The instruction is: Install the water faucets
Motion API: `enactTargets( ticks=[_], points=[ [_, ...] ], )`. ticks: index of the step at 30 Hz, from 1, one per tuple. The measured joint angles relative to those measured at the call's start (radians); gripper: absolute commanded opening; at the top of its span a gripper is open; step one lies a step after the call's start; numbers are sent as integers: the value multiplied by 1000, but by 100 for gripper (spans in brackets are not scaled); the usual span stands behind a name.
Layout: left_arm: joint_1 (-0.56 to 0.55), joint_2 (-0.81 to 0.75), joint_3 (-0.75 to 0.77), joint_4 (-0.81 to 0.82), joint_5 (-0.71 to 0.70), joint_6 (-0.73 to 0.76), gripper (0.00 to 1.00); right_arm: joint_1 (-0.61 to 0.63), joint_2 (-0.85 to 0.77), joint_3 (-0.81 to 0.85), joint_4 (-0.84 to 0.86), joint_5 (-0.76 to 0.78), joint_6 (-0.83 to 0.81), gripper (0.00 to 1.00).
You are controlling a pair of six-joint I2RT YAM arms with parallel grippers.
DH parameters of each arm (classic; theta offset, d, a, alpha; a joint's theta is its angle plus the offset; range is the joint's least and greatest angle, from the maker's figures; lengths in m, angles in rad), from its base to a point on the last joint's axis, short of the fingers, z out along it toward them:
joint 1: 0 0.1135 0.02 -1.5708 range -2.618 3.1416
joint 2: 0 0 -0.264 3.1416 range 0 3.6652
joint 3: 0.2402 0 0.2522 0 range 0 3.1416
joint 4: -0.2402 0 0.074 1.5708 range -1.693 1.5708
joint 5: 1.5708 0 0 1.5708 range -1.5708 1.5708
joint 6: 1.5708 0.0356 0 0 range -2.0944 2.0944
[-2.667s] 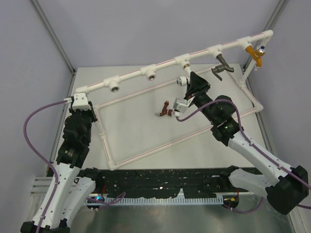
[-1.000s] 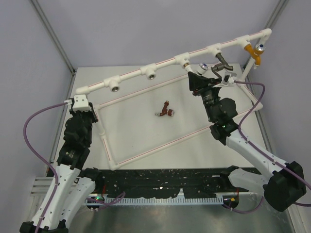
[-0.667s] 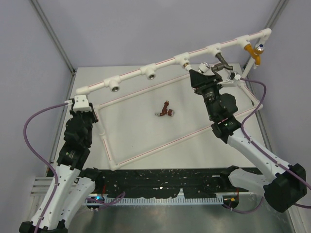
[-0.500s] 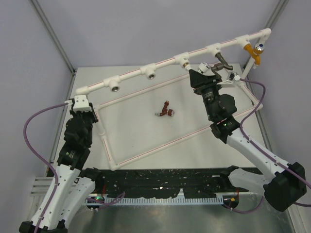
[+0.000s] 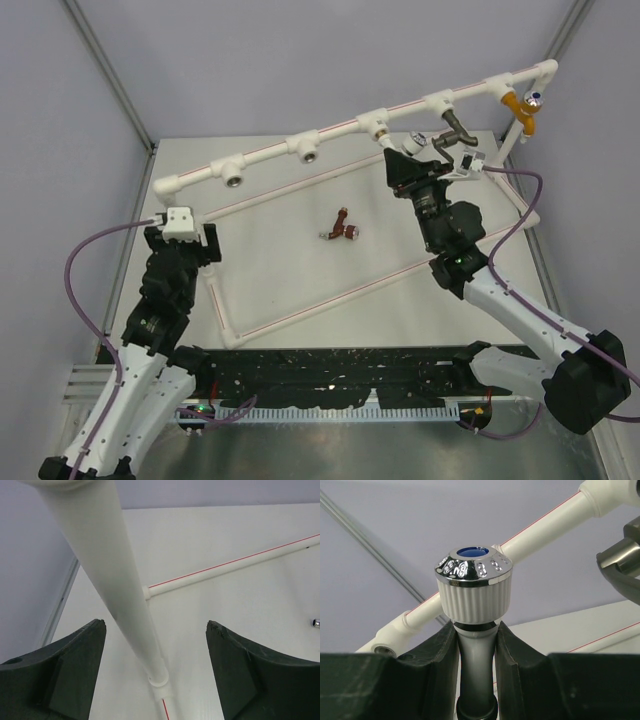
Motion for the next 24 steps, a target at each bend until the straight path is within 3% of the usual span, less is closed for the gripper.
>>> enactTargets(
  ticks=[8,13,15,19,21,24],
  points=[
    [50,33,-56,145,-18,-79,85,0,6,-39,86,-53,-140,5],
    [60,151,-56,288,-51,-84,76,-2,0,-62,117,-108,-310,5],
    [66,189,-63,334,-63,-79,66,-3,-16,-71,116,-136,-385,5],
    [74,207,-71,394,-103,-64,17,2,-76,-98,102,-241,-568,5],
    [89,211,-72,409,-116,-65,3,5,-110,-103,92,-285,-683,5],
    [89,207,-75,411,-116,-64,0,5,-155,-103,61,-336,-871,5]
  ],
)
